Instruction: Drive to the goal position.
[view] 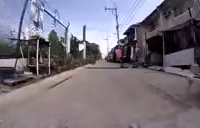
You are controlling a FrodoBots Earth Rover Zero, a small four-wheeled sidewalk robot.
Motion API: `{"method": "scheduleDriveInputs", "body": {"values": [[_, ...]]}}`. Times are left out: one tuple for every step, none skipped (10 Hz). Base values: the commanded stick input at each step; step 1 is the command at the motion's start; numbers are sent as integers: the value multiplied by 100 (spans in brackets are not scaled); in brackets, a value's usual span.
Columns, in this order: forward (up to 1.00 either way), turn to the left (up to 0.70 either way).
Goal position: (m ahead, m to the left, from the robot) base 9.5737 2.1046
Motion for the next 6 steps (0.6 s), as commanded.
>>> {"method": "scheduleDriveInputs", "body": {"values": [[70,2],[70,2],[70,2],[70,2],[70,2],[70,2]]}}
